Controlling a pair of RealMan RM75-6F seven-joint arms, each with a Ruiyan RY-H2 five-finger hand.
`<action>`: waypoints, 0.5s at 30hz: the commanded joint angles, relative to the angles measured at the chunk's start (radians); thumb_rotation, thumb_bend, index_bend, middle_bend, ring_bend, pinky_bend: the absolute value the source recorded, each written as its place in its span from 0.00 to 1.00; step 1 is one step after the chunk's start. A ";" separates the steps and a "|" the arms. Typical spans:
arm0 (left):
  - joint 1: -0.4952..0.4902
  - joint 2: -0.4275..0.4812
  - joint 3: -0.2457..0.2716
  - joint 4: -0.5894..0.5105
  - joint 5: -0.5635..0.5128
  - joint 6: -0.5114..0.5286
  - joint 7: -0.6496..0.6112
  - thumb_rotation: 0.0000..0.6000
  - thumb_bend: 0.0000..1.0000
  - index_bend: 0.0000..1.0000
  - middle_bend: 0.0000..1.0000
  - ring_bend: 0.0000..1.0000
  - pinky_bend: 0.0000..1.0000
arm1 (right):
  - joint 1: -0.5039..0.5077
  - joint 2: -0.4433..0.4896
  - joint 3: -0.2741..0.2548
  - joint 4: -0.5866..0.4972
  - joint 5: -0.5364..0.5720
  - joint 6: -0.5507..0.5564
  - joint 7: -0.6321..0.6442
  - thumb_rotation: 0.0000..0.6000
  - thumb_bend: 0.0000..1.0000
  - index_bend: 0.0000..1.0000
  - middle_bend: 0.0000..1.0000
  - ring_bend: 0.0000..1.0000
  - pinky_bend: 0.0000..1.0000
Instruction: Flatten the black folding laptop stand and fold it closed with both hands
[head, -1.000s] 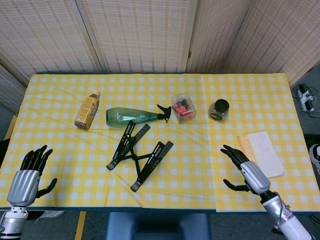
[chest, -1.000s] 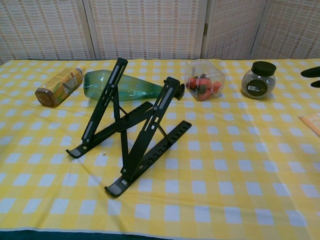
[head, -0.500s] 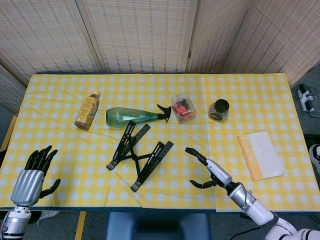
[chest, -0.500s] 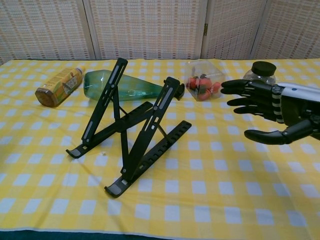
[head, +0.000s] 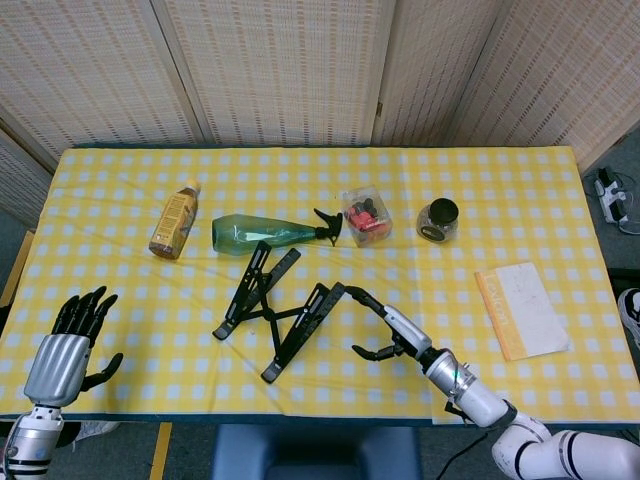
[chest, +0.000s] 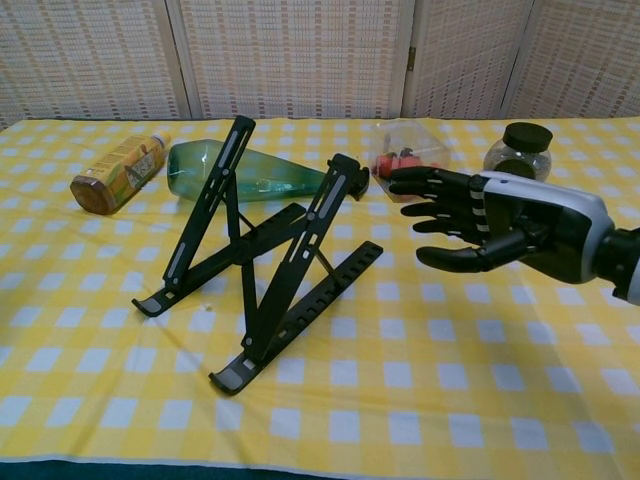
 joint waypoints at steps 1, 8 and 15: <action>-0.008 -0.001 -0.002 0.001 0.001 -0.008 -0.002 1.00 0.35 0.06 0.02 0.00 0.00 | 0.033 -0.031 0.016 0.033 0.005 -0.025 0.046 1.00 0.37 0.00 0.00 0.04 0.00; -0.030 -0.005 -0.005 0.006 0.001 -0.034 -0.024 1.00 0.35 0.06 0.02 0.00 0.00 | 0.098 -0.088 0.032 0.096 -0.007 -0.066 0.131 1.00 0.37 0.00 0.00 0.00 0.00; -0.076 -0.017 -0.010 0.030 0.018 -0.088 -0.108 1.00 0.35 0.05 0.02 0.01 0.00 | 0.154 -0.121 0.043 0.116 -0.032 -0.075 0.181 1.00 0.37 0.00 0.00 0.00 0.00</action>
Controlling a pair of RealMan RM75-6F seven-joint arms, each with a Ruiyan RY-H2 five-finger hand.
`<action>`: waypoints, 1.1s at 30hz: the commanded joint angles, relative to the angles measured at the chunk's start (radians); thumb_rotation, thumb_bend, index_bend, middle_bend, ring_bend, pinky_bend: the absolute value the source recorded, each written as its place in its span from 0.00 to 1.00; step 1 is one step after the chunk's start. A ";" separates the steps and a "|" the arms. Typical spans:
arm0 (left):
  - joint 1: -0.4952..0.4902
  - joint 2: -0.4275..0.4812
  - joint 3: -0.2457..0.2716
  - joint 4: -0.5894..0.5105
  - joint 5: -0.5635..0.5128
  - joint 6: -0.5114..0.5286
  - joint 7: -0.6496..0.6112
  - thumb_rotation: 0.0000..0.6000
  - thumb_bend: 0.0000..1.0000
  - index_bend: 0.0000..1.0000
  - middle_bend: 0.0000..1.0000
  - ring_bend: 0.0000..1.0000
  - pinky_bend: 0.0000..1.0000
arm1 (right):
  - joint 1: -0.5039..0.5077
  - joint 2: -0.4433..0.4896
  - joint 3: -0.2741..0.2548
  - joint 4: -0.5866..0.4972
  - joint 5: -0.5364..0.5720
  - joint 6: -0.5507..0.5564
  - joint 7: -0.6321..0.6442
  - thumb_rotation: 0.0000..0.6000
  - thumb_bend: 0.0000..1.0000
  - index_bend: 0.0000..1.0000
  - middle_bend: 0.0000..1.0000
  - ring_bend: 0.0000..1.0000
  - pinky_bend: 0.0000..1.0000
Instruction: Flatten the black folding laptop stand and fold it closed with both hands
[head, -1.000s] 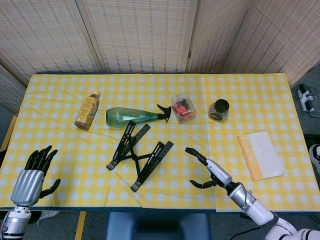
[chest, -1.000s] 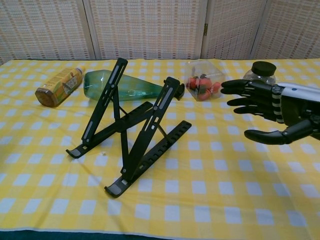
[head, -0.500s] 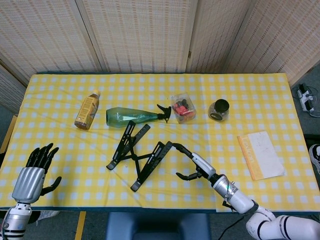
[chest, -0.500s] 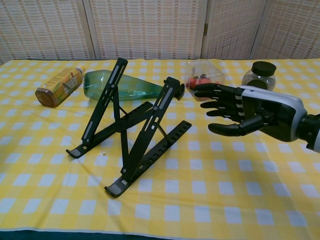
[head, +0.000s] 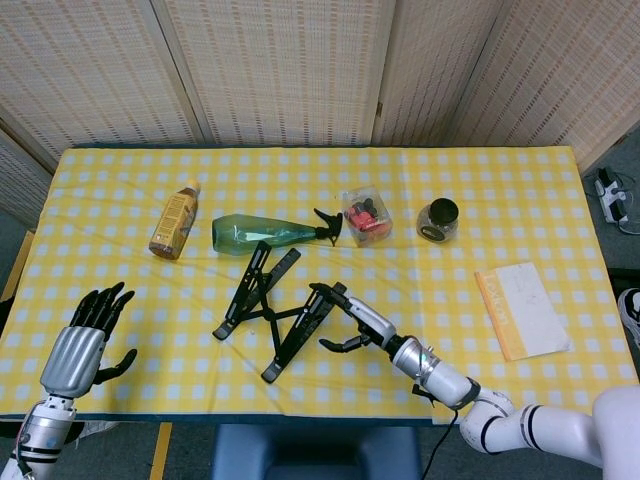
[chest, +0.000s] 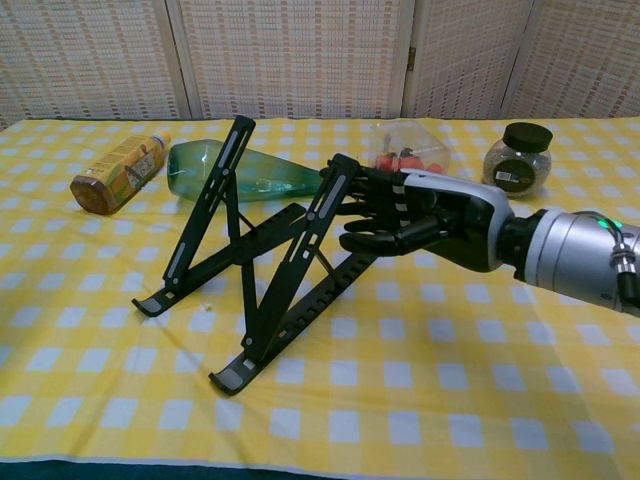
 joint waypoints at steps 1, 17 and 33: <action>-0.038 -0.010 -0.006 0.023 0.013 -0.042 -0.076 1.00 0.35 0.05 0.02 0.01 0.00 | 0.014 -0.010 0.002 0.001 -0.014 0.011 0.010 1.00 0.37 0.00 0.00 0.00 0.00; -0.256 -0.039 -0.027 0.142 0.015 -0.314 -0.555 1.00 0.26 0.00 0.03 0.02 0.00 | 0.061 0.026 -0.052 -0.142 -0.117 0.091 -0.074 1.00 0.37 0.00 0.00 0.00 0.00; -0.365 -0.119 0.002 0.246 0.022 -0.412 -0.775 1.00 0.26 0.00 0.03 0.02 0.00 | 0.085 0.005 -0.081 -0.207 -0.067 0.068 -0.173 1.00 0.37 0.00 0.00 0.00 0.00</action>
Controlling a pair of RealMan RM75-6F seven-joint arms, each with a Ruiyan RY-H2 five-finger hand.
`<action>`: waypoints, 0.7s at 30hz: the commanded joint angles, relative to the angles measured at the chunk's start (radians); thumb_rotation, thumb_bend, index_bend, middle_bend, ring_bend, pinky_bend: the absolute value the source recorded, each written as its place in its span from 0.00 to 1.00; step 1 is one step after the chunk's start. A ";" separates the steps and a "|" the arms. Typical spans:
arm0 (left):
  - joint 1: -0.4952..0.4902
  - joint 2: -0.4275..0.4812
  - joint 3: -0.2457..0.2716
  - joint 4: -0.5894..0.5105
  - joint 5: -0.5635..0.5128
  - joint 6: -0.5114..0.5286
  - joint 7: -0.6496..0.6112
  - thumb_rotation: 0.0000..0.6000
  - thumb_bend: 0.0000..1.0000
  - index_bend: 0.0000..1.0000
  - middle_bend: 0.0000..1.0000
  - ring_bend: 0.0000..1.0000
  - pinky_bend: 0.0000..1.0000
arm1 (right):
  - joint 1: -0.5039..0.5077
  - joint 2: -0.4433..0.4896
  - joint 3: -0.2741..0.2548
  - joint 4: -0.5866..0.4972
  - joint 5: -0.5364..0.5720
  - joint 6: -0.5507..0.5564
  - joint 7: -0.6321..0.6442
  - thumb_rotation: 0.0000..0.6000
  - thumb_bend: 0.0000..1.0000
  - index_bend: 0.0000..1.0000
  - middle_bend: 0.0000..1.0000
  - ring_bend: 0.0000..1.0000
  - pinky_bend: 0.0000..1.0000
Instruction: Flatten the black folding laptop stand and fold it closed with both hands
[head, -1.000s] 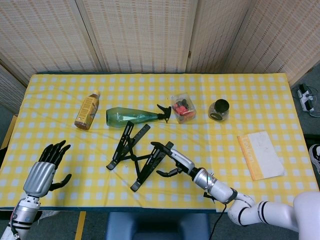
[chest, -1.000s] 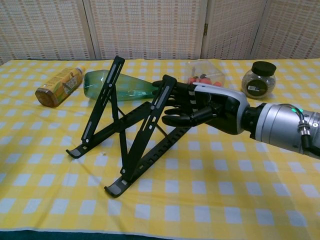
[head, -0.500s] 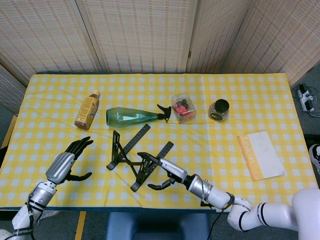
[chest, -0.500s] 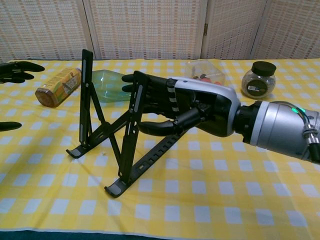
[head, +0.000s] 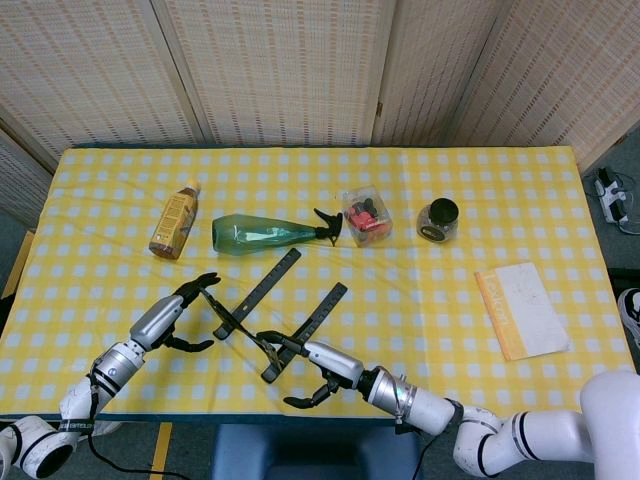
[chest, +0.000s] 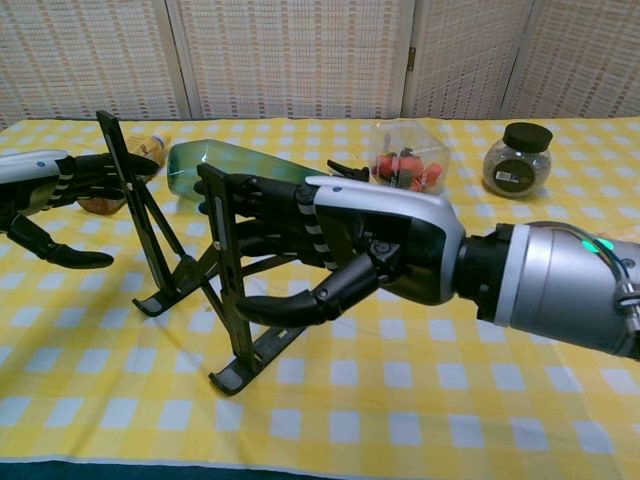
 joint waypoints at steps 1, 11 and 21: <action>-0.002 -0.004 0.009 0.003 0.002 0.003 -0.004 1.00 0.26 0.00 0.03 0.02 0.00 | 0.003 -0.020 0.004 0.017 0.019 -0.007 0.001 1.00 0.37 0.00 0.00 0.00 0.00; -0.014 -0.017 0.023 0.030 -0.010 0.008 -0.032 1.00 0.26 0.00 0.03 0.02 0.00 | 0.009 -0.087 -0.014 0.069 0.039 -0.024 0.044 1.00 0.37 0.00 0.00 0.00 0.00; -0.055 -0.060 0.034 0.081 -0.028 -0.048 -0.121 1.00 0.27 0.17 0.09 0.05 0.00 | 0.010 -0.094 -0.041 0.068 0.022 -0.016 0.042 1.00 0.37 0.00 0.00 0.00 0.00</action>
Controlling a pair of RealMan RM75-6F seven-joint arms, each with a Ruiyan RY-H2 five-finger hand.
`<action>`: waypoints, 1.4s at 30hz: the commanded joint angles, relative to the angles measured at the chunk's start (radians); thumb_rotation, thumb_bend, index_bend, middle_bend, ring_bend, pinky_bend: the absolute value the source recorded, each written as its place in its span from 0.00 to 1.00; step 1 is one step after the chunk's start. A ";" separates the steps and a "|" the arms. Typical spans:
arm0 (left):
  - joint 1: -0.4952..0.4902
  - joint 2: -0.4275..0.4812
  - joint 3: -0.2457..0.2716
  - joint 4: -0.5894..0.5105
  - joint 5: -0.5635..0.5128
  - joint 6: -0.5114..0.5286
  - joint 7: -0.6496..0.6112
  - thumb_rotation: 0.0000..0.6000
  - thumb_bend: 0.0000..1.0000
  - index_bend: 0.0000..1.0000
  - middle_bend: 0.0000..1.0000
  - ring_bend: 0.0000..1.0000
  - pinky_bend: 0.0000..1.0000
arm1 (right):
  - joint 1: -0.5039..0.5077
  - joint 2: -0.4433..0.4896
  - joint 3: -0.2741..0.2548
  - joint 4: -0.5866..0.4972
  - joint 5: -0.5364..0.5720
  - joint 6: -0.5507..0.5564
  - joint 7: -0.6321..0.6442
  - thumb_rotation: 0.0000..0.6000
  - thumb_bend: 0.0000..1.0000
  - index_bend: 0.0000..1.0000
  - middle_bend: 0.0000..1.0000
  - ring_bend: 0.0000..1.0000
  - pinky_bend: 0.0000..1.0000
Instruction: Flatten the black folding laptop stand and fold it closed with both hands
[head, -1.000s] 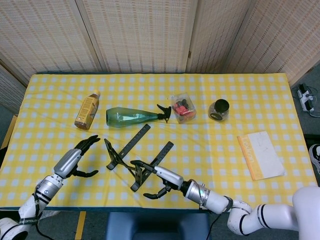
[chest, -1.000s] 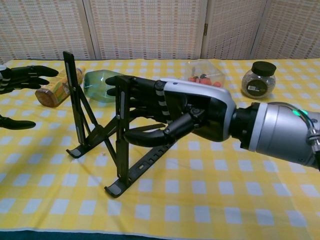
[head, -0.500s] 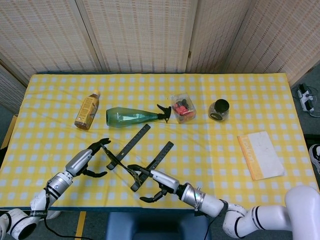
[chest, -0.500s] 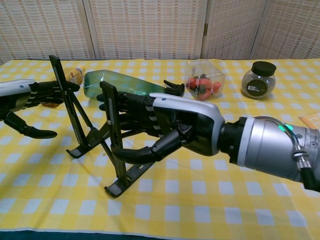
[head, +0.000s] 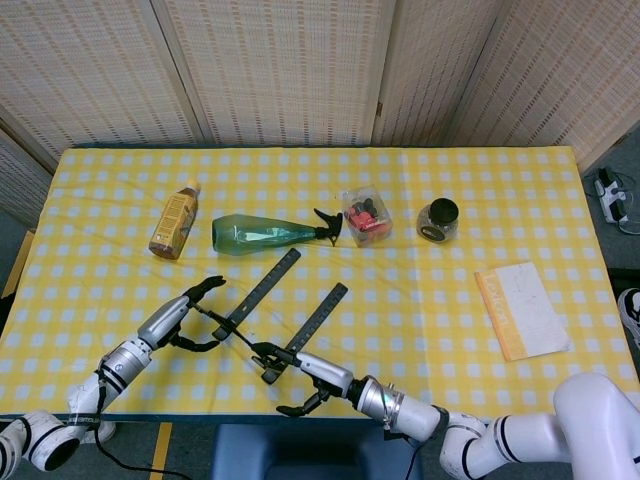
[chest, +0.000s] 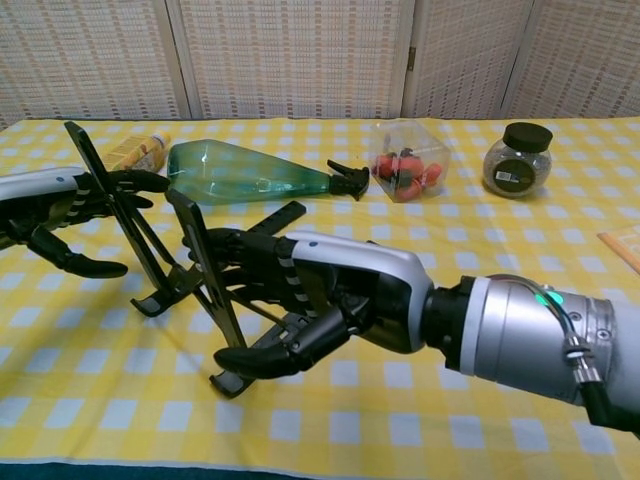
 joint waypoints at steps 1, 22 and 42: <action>-0.011 -0.023 0.003 0.023 -0.012 -0.017 -0.003 1.00 0.27 0.21 0.10 0.06 0.00 | -0.001 0.004 -0.005 -0.004 -0.003 0.004 0.002 1.00 0.37 0.00 0.00 0.00 0.00; -0.006 -0.143 -0.045 0.086 -0.134 -0.020 0.097 1.00 0.34 0.52 0.25 0.18 0.00 | -0.006 0.028 -0.031 -0.013 -0.018 0.030 0.019 1.00 0.37 0.00 0.00 0.00 0.00; -0.012 -0.106 -0.020 0.089 -0.111 -0.050 0.106 1.00 0.41 0.46 0.26 0.15 0.00 | -0.009 0.034 -0.041 -0.013 -0.018 0.039 0.026 1.00 0.37 0.00 0.00 0.00 0.00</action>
